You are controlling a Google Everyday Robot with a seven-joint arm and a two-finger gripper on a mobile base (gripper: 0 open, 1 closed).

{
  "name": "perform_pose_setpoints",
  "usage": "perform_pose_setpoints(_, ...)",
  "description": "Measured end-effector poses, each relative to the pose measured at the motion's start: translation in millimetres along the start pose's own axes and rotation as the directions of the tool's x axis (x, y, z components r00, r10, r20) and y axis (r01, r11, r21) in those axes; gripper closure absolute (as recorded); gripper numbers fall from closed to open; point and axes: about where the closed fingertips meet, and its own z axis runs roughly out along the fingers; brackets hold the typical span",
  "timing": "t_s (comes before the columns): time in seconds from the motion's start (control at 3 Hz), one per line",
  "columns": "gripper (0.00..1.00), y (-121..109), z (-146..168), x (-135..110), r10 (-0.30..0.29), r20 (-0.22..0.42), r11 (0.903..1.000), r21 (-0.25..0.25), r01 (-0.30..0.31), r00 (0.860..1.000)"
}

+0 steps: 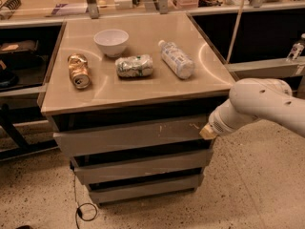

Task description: Close top drawer

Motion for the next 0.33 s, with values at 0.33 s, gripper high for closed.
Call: perform_pose_setpoints(0.33,0.81,1.0,-0.3,1.9,0.001,-0.005,1.0000,-0.003,-0.001,1.000)
